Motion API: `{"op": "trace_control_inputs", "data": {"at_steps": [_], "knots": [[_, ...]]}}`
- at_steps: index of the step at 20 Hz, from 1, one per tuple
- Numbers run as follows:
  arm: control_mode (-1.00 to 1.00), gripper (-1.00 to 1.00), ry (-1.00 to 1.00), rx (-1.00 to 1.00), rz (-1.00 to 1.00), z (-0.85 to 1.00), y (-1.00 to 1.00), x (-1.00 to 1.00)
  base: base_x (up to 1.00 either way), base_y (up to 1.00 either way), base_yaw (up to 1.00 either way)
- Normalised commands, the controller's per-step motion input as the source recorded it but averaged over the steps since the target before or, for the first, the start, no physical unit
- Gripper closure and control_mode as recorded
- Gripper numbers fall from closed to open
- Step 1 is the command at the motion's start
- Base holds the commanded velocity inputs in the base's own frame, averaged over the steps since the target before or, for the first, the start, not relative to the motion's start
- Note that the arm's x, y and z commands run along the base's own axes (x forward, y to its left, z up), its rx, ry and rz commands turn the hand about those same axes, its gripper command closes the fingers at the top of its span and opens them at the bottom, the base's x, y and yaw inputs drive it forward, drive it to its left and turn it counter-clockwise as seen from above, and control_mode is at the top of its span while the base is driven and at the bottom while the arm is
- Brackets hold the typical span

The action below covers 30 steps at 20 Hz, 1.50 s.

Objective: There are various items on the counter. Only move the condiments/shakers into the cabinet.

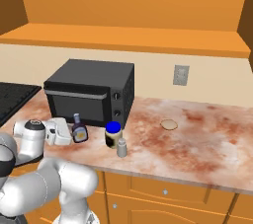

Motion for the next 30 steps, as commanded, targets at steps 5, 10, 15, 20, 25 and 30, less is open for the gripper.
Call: {"op": "trace_control_inputs", "data": {"at_steps": [5, 10, 15, 20, 25, 30], "knots": [[-1.0, 1.0, -0.06, 0.01, 0.02, 0.15, -0.2, -0.2, 0.0, 0.0, 0.0], [-1.0, 1.0, -0.12, 0.11, 0.18, 0.9, -0.21, -0.69, 0.0, 0.0, 0.0], [-1.0, 1.0, 0.02, 0.09, 0.27, 1.0, -0.05, -0.42, 0.0, 0.0, 0.0], [-1.0, 1.0, 0.17, 0.02, 0.25, 1.0, 0.0, -0.15, 0.0, 0.0, 0.0], [-1.0, 1.0, 0.21, 0.0, 0.28, 1.0, 0.0, -0.14, 0.0, 0.0, 0.0], [-1.0, 1.0, 0.2, 0.0, 0.28, 1.0, 0.0, -0.17, 0.0, 0.0, 0.0]]}}
